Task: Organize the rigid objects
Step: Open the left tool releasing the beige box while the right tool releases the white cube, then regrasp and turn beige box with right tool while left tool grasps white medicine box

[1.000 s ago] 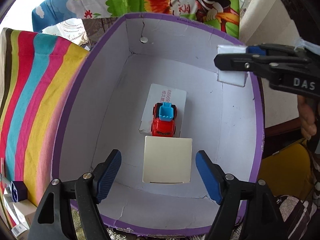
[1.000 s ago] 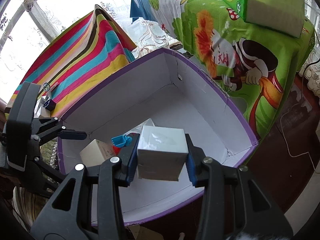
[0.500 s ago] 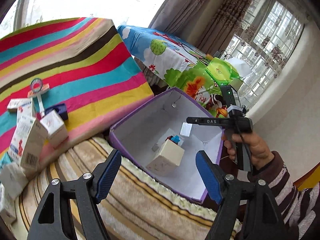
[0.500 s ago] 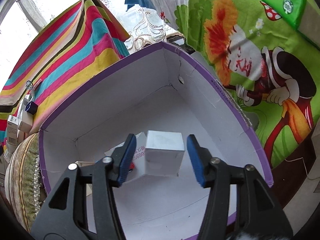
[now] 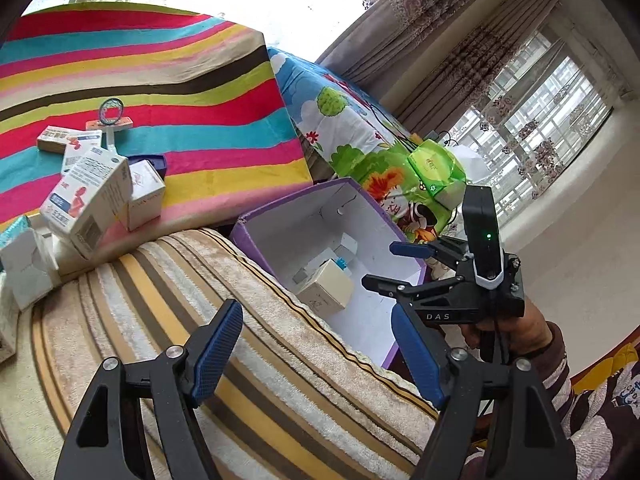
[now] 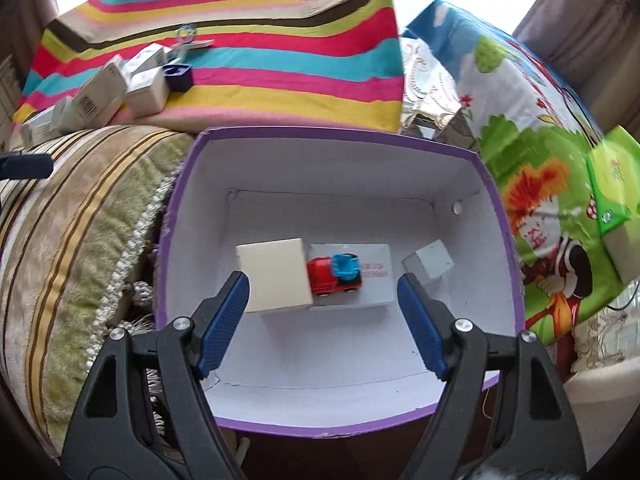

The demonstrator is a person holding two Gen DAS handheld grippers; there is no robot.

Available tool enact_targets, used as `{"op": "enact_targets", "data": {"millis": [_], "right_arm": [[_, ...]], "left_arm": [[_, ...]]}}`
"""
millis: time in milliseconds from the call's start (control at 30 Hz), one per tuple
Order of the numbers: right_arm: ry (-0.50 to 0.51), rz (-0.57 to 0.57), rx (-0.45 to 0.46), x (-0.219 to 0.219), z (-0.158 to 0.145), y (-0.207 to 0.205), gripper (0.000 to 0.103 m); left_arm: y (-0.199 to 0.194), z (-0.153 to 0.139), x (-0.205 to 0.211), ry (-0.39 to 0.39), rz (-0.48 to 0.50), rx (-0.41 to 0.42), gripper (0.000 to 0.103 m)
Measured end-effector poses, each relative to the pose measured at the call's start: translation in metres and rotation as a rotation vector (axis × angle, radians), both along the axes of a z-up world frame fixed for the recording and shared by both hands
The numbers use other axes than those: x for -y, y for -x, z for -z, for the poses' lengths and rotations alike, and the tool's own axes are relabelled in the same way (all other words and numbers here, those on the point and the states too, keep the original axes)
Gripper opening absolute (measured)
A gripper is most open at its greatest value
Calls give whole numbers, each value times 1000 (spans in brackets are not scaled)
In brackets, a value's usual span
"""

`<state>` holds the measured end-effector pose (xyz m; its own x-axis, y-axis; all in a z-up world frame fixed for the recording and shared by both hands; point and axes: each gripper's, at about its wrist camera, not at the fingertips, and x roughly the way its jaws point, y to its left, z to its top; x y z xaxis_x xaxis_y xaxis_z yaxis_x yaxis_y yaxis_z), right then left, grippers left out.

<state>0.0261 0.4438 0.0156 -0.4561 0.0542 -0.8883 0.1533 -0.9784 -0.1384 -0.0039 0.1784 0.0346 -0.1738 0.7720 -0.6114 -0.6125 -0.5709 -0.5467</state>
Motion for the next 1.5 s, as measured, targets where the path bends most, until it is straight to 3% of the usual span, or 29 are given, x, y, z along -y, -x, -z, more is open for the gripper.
{"op": "enact_targets", "data": {"millis": [133,233,400,567,633,833,900,967,1033,1233,1500], "right_arm": [[-49,-45,52,16,8,14,79],[-73,-79,88,27,15,22,79],[-98,-150,159,42,23,34,79],[-140,-226,243,51,30,45,79],[-163,-266,296,55,35,50,79],[-246,-336,427,61,58,72,79],[-275,-343,451,60,65,77,79],[-268,-340,465,59,67,79,64],[-251,-331,475,58,70,78,57],[-217,-293,431,49,63,69,56],[-164,-190,303,31,51,34,56]], "left_arm": [[13,-17,34,28,-104,-76,78],[40,-21,48,142,-183,-113,78],[90,-5,36,347,-131,-169,78],[118,18,22,431,-61,-152,77],[120,23,17,452,-45,-157,70],[121,29,12,446,-5,-147,44],[121,30,13,437,-3,-143,43],[121,29,15,424,-5,-139,43],[123,29,17,411,-13,-133,43],[122,29,19,389,-16,-123,43],[124,28,21,368,-33,-104,43]]}}
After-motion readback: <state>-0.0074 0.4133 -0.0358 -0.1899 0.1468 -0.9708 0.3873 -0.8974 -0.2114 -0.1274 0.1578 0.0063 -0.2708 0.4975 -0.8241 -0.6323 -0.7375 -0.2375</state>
